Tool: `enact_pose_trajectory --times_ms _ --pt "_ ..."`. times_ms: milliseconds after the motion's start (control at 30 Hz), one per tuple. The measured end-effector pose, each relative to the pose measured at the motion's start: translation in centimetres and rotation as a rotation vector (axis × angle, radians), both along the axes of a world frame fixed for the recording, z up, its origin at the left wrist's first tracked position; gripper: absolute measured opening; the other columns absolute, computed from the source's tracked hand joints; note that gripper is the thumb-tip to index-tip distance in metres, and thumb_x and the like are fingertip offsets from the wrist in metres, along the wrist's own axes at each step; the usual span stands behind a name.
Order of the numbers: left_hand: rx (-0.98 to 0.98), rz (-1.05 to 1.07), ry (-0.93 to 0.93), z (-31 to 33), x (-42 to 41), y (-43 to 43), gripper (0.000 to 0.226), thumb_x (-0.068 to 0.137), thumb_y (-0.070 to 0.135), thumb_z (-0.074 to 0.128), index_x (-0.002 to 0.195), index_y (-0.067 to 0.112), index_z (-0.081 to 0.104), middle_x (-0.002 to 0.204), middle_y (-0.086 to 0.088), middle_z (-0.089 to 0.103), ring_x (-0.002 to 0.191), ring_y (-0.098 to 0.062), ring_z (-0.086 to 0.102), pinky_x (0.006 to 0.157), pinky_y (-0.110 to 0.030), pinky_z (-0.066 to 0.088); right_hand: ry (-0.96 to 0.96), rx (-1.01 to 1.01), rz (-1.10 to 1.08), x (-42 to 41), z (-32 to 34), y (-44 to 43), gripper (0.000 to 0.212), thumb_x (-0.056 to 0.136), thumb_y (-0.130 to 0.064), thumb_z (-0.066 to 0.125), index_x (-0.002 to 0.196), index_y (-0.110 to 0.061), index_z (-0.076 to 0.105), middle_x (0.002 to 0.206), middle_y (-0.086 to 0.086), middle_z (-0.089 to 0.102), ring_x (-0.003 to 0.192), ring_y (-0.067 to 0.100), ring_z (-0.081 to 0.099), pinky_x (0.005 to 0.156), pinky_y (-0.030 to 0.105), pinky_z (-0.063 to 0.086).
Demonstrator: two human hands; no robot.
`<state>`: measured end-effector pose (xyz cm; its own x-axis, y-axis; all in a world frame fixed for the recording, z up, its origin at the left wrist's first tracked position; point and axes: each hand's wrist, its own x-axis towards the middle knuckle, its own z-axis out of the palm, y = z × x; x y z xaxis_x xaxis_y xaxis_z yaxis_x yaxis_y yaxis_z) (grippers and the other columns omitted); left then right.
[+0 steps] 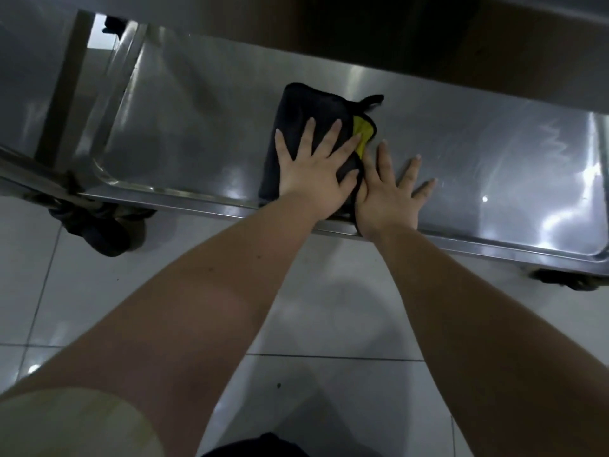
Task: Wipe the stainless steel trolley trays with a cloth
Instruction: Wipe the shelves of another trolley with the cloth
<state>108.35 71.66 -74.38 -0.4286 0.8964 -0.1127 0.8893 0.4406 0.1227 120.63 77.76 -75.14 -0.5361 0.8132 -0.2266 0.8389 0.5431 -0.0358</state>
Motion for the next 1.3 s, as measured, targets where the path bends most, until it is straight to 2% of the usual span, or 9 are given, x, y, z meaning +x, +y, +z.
enact_pose_trajectory --times_ms 100,367,533,667,767,900,1033,1167,1300 --pt "0.029 0.005 0.023 0.1 -4.3 -1.8 0.064 0.089 0.066 0.024 0.149 0.051 0.011 0.163 0.011 0.006 0.15 -0.027 0.0 0.112 -0.067 -0.004 0.042 -0.027 0.004 -0.1 0.1 0.2 0.054 0.096 -0.052 -0.001 0.148 -0.046 -0.015 0.162 -0.013 -0.012 0.144 0.042 -0.02 0.109 0.072 -0.008" --pt "-0.027 0.44 0.034 0.4 -17.7 -11.2 0.064 0.09 0.061 0.027 0.15 0.048 0.011 0.163 0.009 0.003 0.15 -0.025 -0.002 0.112 -0.067 -0.002 0.028 -0.001 0.003 -0.3 -0.1 0.1 0.057 0.092 -0.054 -0.006 0.147 -0.047 -0.017 0.162 -0.013 -0.014 0.144 0.043 -0.018 0.108 0.072 -0.008" --pt "-0.051 0.47 0.026 0.3 -14.4 -11.0 0.06 0.094 0.056 0.025 0.151 0.046 0.008 0.164 0.009 -0.002 0.149 -0.032 -0.006 0.109 -0.07 -0.004 -0.008 0.024 -0.033 -0.7 0.0 -0.1 0.055 0.094 -0.052 0.0 0.148 -0.049 -0.01 0.162 -0.013 -0.01 0.144 0.046 -0.015 0.106 0.074 -0.01" --pt "-0.069 0.228 0.017 0.1 -6.2 -6.6 0.061 0.095 0.059 0.023 0.151 0.047 0.004 0.163 0.01 -0.007 0.149 -0.032 -0.01 0.108 -0.071 -0.008 -0.017 -0.039 -0.081 -3.6 0.1 -1.0 0.053 0.098 -0.051 0.01 0.15 -0.048 -0.004 0.163 -0.011 -0.008 0.142 0.051 -0.015 0.105 0.074 -0.01" --pt "-0.04 0.083 -0.026 -0.1 -0.6 -4.3 0.057 0.097 0.052 0.015 0.151 0.047 -0.001 0.163 0.011 -0.007 0.148 -0.03 -0.012 0.107 -0.069 -0.013 -0.03 -0.017 -0.014 -5.0 -0.3 -2.4 0.057 0.101 -0.044 0.018 0.152 -0.039 -0.006 0.162 -0.013 -0.015 0.146 0.04 -0.018 0.107 0.071 -0.011" --pt "-0.027 -0.002 -0.023 0.1 -3.3 -5.9 0.059 0.094 0.061 0.019 0.149 0.052 0.0 0.163 0.014 -0.006 0.149 -0.027 -0.011 0.109 -0.068 -0.011 0.013 -0.007 0.004 -4.2 -0.4 -2.4 0.054 0.101 -0.045 0.007 0.152 -0.039 -0.008 0.162 -0.012 -0.014 0.147 0.036 -0.018 0.111 0.067 -0.011" --pt "-0.042 0.236 -0.019 0.4 -10.3 -9.7 0.062 0.091 0.063 0.031 0.148 0.053 0.01 0.162 0.016 -0.004 0.15 -0.025 -0.007 0.11 -0.069 -0.005 0.022 -0.012 0.016 -4.3 -0.2 -2.5 0.053 0.1 -0.049 0.003 0.151 -0.042 -0.01 0.162 -0.012 -0.013 0.147 0.038 -0.016 0.111 0.067 -0.011" --pt "-0.063 0.498 -0.007 0.6 -14.6 -14.5 0.063 0.092 0.062 0.025 0.15 0.049 0.005 0.163 0.011 -0.005 0.15 -0.027 -0.007 0.112 -0.066 -0.005 -0.007 -0.02 0.023 -4.4 0.1 -2.7 0.053 0.1 -0.05 0.004 0.151 -0.043 -0.01 0.162 -0.01 -0.012 0.146 0.041 -0.017 0.108 0.071 -0.01" --pt "-0.117 0.365 0.045 0.2 -13.5 -16.2 0.063 0.091 0.064 0.011 0.15 0.047 -0.008 0.163 0.011 -0.011 0.148 -0.034 -0.009 0.114 -0.065 -0.002 -0.038 0.114 0.114 -4.3 0.4 -2.1 0.055 0.098 -0.053 0.005 0.151 -0.044 0.003 0.164 -0.003 0.005 0.141 0.053 -0.017 0.106 0.071 -0.015"
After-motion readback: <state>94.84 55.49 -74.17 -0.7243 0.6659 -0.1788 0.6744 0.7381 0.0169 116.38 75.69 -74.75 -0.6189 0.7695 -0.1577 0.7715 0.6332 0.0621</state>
